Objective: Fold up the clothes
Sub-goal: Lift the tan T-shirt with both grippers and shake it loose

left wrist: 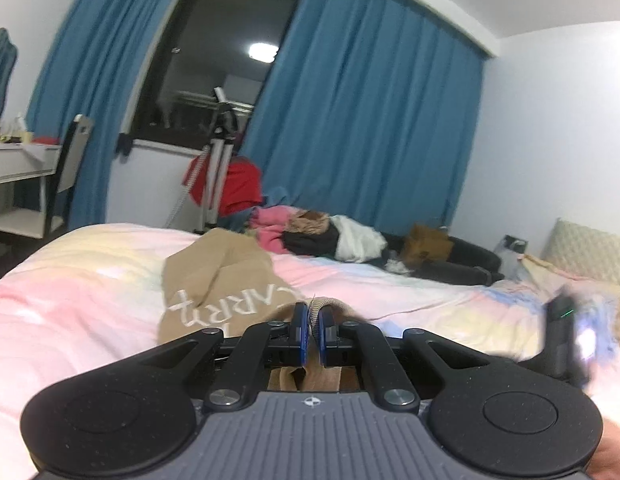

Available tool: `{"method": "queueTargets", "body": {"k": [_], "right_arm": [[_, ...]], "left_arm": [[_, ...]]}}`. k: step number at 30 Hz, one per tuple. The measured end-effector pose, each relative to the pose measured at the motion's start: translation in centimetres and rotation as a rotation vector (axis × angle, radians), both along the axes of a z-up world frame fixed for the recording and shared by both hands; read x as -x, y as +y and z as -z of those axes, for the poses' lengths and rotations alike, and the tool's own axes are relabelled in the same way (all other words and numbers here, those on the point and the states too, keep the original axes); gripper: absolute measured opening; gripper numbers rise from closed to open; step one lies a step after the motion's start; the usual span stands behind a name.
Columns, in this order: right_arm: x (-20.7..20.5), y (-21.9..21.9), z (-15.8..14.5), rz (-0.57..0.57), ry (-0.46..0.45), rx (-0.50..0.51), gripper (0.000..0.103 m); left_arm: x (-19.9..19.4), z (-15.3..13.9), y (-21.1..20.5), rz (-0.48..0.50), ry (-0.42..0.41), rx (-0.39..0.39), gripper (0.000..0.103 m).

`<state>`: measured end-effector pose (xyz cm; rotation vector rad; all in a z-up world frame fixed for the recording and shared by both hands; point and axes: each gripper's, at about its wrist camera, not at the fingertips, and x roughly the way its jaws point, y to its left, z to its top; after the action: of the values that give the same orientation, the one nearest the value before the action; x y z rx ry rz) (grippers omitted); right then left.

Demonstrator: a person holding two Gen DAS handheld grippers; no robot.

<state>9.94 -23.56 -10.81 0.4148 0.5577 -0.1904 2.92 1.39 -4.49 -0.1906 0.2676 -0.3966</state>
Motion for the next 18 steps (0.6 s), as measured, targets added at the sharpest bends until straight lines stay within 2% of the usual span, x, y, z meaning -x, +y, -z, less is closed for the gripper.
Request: {"method": "queueTargets", "body": {"k": [1,3,5,6,8,10,14,17,18], "right_arm": [[0.4,0.5,-0.9,-0.006,-0.045,0.041,0.041],[0.9,1.2,-2.0,-0.062,-0.125,0.063,0.012],[1.4,1.8,-3.1,-0.124,-0.204,0.076,0.010],[1.6,1.9,-3.5,-0.150,-0.228,0.062,0.010],[1.7,2.2,-3.8,-0.171,-0.247,0.082,0.010],[1.7,2.4,-4.0,-0.182,-0.256,0.089,0.010],[1.3,2.1,-4.1,-0.168,-0.268,0.066,0.010],[1.9,2.0,-4.1,-0.130,-0.286,0.081,0.010],[2.1,2.0,-4.0,-0.106,-0.286,0.089,0.010]], "left_arm": [[-0.2,0.1,0.2,-0.011,0.013,-0.002,0.006],[-0.6,0.3,0.2,-0.023,0.048,-0.010,0.007],[-1.0,0.7,-0.1,-0.036,0.082,-0.034,0.010],[-1.3,0.8,-0.3,-0.042,0.103,-0.049,0.015],[-1.8,1.4,-0.8,-0.051,0.142,-0.081,0.017],[-2.3,2.1,-1.2,-0.053,0.176,-0.112,0.029],[-2.9,3.9,-2.6,-0.081,0.224,-0.207,0.040],[-3.6,5.4,-3.0,-0.146,0.310,-0.285,0.044],[-3.9,5.7,-2.9,-0.167,0.340,-0.305,0.048]]}}
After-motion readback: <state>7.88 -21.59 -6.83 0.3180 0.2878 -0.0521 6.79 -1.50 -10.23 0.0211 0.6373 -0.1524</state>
